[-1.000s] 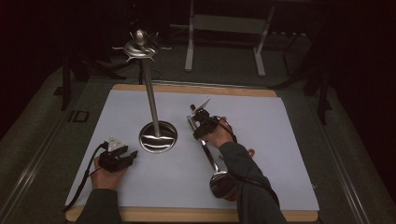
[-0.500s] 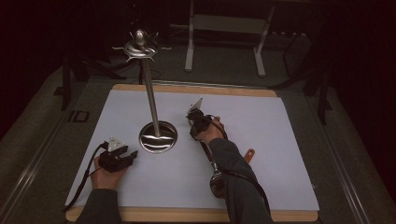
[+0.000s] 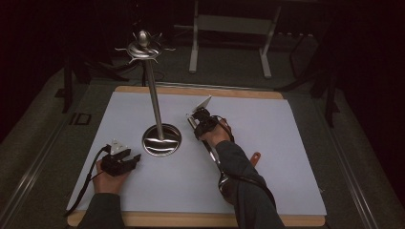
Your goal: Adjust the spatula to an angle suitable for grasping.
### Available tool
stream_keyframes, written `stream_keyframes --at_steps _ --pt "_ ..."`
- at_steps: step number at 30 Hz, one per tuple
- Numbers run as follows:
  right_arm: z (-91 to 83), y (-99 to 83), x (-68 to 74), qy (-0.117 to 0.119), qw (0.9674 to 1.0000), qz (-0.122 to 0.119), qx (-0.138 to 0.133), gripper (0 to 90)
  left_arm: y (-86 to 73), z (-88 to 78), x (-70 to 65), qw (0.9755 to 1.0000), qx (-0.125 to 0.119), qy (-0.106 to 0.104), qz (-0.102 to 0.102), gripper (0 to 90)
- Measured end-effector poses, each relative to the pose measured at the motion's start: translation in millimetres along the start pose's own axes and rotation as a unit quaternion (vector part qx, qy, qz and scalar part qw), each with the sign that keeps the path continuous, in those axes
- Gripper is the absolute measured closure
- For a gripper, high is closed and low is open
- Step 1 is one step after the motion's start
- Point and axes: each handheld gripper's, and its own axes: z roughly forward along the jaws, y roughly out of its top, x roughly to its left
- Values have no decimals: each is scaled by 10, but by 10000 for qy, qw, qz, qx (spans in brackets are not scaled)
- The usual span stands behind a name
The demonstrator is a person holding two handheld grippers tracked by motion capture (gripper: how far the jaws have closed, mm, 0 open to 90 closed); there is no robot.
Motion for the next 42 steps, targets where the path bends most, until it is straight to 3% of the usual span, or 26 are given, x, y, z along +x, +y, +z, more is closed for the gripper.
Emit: stream_keyframes --at_steps 10,17,22,28,42 --pt "-437 -75 36 388 9969 -228 -647 692 0 0 -2 10000 -1 11 -2 513" --pt "-669 -151 28 611 9916 -266 -1107 692 0 -1 -2 10000 1 22 7 512" --pt "-765 -215 9 756 9874 -309 -1354 693 0 -1 -3 10000 0 24 10 512" --pt "-902 -281 -17 1002 9791 -338 -1737 693 0 -1 -2 10000 3 25 11 511" --pt "-1107 -367 1 1201 9653 -531 -2257 693 -1 -2 -5 10000 -5 45 15 511"
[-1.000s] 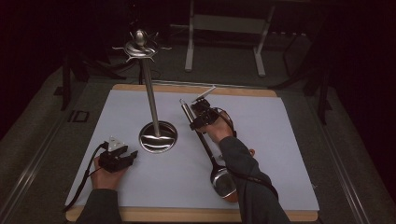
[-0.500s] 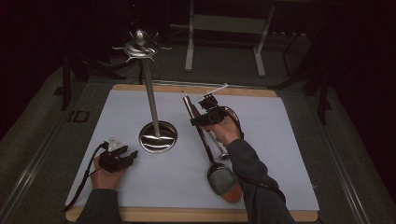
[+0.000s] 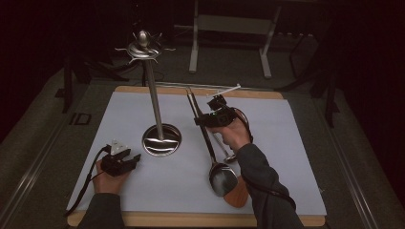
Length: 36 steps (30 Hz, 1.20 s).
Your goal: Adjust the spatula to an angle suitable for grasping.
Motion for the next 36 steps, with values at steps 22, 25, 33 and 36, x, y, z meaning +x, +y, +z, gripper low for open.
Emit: stream_keyframes --at_steps 22,25,33,36 --pt "-142 7 166 229 9973 -391 -583 694 0 -1 -1 10000 2 0 8 511" --pt "-161 2 188 261 9964 -447 -665 694 0 -1 -1 10000 0 2 9 511" --pt "-195 -34 246 415 9929 -645 -908 694 0 -1 -1 10000 1 2 12 511" --pt "-196 -40 259 427 9922 -695 -946 694 0 -1 -1 10000 4 0 7 511"
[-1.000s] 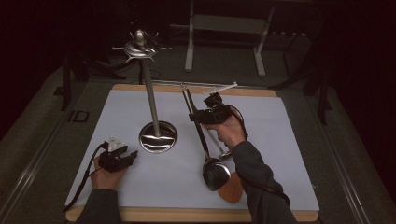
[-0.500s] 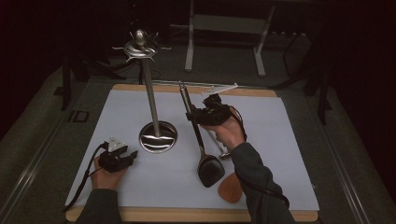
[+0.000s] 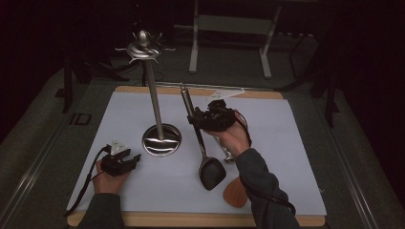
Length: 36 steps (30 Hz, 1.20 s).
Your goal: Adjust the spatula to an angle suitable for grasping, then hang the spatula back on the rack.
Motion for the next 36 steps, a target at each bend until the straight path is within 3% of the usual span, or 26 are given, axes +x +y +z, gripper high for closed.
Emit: stream_keyframes --at_steps 36 --pt "-65 56 187 139 9977 -458 -490 694 0 2 3 10000 -2 -6 -17 511"
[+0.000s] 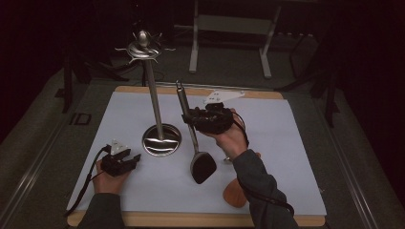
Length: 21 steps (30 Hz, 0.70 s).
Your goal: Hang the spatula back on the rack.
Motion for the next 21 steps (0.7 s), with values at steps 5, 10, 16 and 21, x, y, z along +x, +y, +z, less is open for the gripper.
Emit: stream_keyframes --at_steps 5,10,16,21 --pt "-2 9 4 38 10000 -24 -68 695 0 -1 -1 10000 5 1 5 510" --pt "1 24 14 78 9998 -158 -125 695 0 -1 -1 10000 3 -1 -1 510" --pt "4 66 26 93 9994 -280 -204 695 0 -1 -2 10000 6 1 3 510" --pt "19 111 42 145 9988 -384 -266 696 0 -1 -3 10000 5 -1 0 510"
